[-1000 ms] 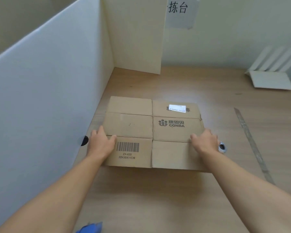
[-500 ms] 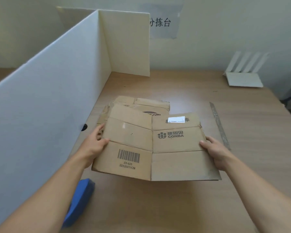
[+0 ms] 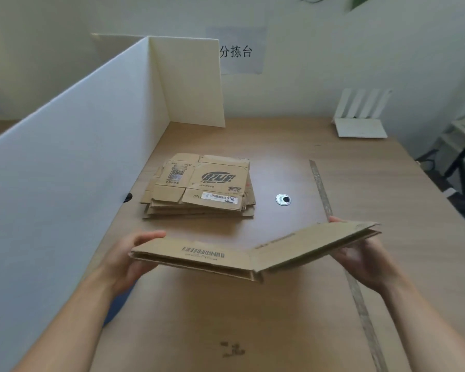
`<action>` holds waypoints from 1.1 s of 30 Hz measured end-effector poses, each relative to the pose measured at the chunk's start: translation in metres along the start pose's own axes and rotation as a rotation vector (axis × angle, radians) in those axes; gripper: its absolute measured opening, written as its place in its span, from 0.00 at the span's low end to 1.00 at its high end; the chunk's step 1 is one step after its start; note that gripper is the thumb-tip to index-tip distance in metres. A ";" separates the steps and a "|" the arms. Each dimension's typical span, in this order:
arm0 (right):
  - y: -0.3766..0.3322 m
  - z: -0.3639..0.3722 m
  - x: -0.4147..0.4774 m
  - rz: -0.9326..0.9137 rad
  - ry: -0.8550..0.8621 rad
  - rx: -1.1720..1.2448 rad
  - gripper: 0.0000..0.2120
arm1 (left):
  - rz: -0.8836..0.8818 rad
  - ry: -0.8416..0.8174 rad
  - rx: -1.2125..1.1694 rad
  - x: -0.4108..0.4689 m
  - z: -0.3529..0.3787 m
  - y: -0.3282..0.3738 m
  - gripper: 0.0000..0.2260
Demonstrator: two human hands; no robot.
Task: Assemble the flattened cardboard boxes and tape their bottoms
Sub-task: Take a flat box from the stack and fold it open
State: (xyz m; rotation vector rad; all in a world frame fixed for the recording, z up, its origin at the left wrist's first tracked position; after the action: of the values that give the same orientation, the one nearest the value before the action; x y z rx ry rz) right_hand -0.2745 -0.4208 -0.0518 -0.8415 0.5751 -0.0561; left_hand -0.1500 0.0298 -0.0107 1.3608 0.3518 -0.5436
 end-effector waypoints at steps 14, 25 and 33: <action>0.048 -0.004 -0.035 -0.436 0.047 -0.607 0.11 | 0.219 0.160 0.404 -0.039 -0.003 -0.069 0.13; 0.076 0.036 -0.056 -0.370 -0.114 -0.692 0.18 | 0.316 -0.069 0.428 -0.046 0.026 -0.071 0.37; 0.075 0.054 -0.056 -0.382 -0.103 -0.712 0.32 | 0.562 -0.035 0.427 -0.063 0.037 -0.046 0.36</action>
State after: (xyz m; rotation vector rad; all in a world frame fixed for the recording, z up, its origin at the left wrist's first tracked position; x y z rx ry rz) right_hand -0.3082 -0.3181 -0.0517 -1.6319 0.3230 -0.1607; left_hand -0.2300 -0.0017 -0.0077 1.7707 -0.1932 -0.1712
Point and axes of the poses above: each hand's wrist, its own x-axis towards the middle knuckle, its own z-axis out of the palm, y = z × x, the point moved 2 cm from there along x, towards the middle knuckle, and after that the axes turned 1 degree about y, right-handed, at the moved point
